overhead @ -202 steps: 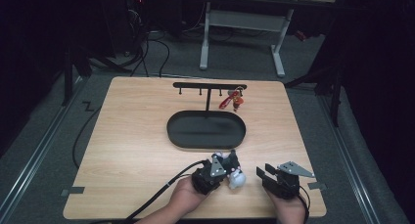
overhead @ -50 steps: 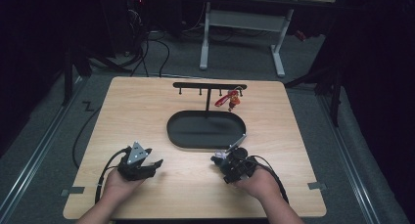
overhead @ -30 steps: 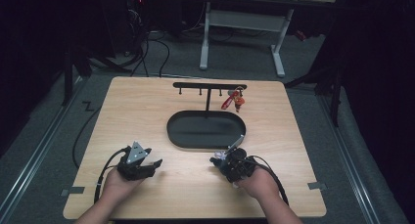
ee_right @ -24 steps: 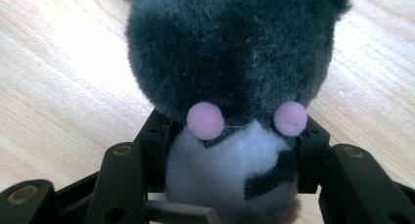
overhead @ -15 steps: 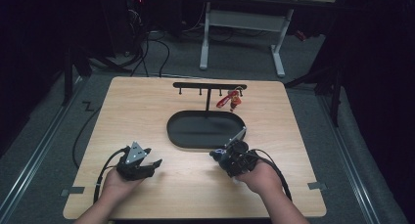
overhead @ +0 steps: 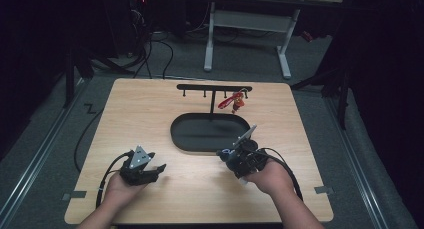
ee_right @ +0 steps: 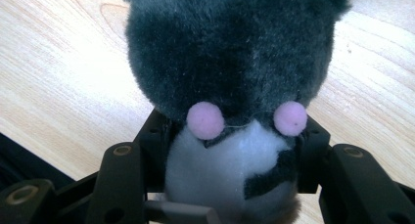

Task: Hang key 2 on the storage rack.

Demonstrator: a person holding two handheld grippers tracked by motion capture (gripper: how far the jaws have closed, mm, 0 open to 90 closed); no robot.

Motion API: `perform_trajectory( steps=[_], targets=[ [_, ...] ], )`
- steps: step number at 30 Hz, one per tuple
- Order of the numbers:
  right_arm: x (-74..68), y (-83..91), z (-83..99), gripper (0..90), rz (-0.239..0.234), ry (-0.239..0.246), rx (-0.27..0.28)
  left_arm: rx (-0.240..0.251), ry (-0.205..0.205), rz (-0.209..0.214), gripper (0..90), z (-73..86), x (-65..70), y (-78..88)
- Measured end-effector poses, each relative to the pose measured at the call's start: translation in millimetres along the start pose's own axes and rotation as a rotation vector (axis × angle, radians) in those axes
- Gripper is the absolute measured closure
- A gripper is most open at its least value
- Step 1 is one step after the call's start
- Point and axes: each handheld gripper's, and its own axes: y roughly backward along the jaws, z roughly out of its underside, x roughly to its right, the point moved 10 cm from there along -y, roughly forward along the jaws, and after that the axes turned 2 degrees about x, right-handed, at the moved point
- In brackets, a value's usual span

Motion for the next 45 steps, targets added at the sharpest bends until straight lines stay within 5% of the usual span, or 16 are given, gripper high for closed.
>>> perform_trajectory(
  steps=[1,17,45],
  targets=[
    [2.6,2.5,-1.7,47.3,-0.001,0.034,0.007,-0.001,-0.001,0.000,39.6,0.3,0.3,-0.3],
    [11.6,35.7,-13.4,47.3,0.005,-0.009,0.019,-0.002,-0.006,0.009,39.6,0.3,1.3,-0.5],
    [19.1,67.5,-59.8,47.3,0.026,0.007,0.042,-0.003,-0.007,0.012,39.2,1.0,0.9,-0.3]
  ],
)
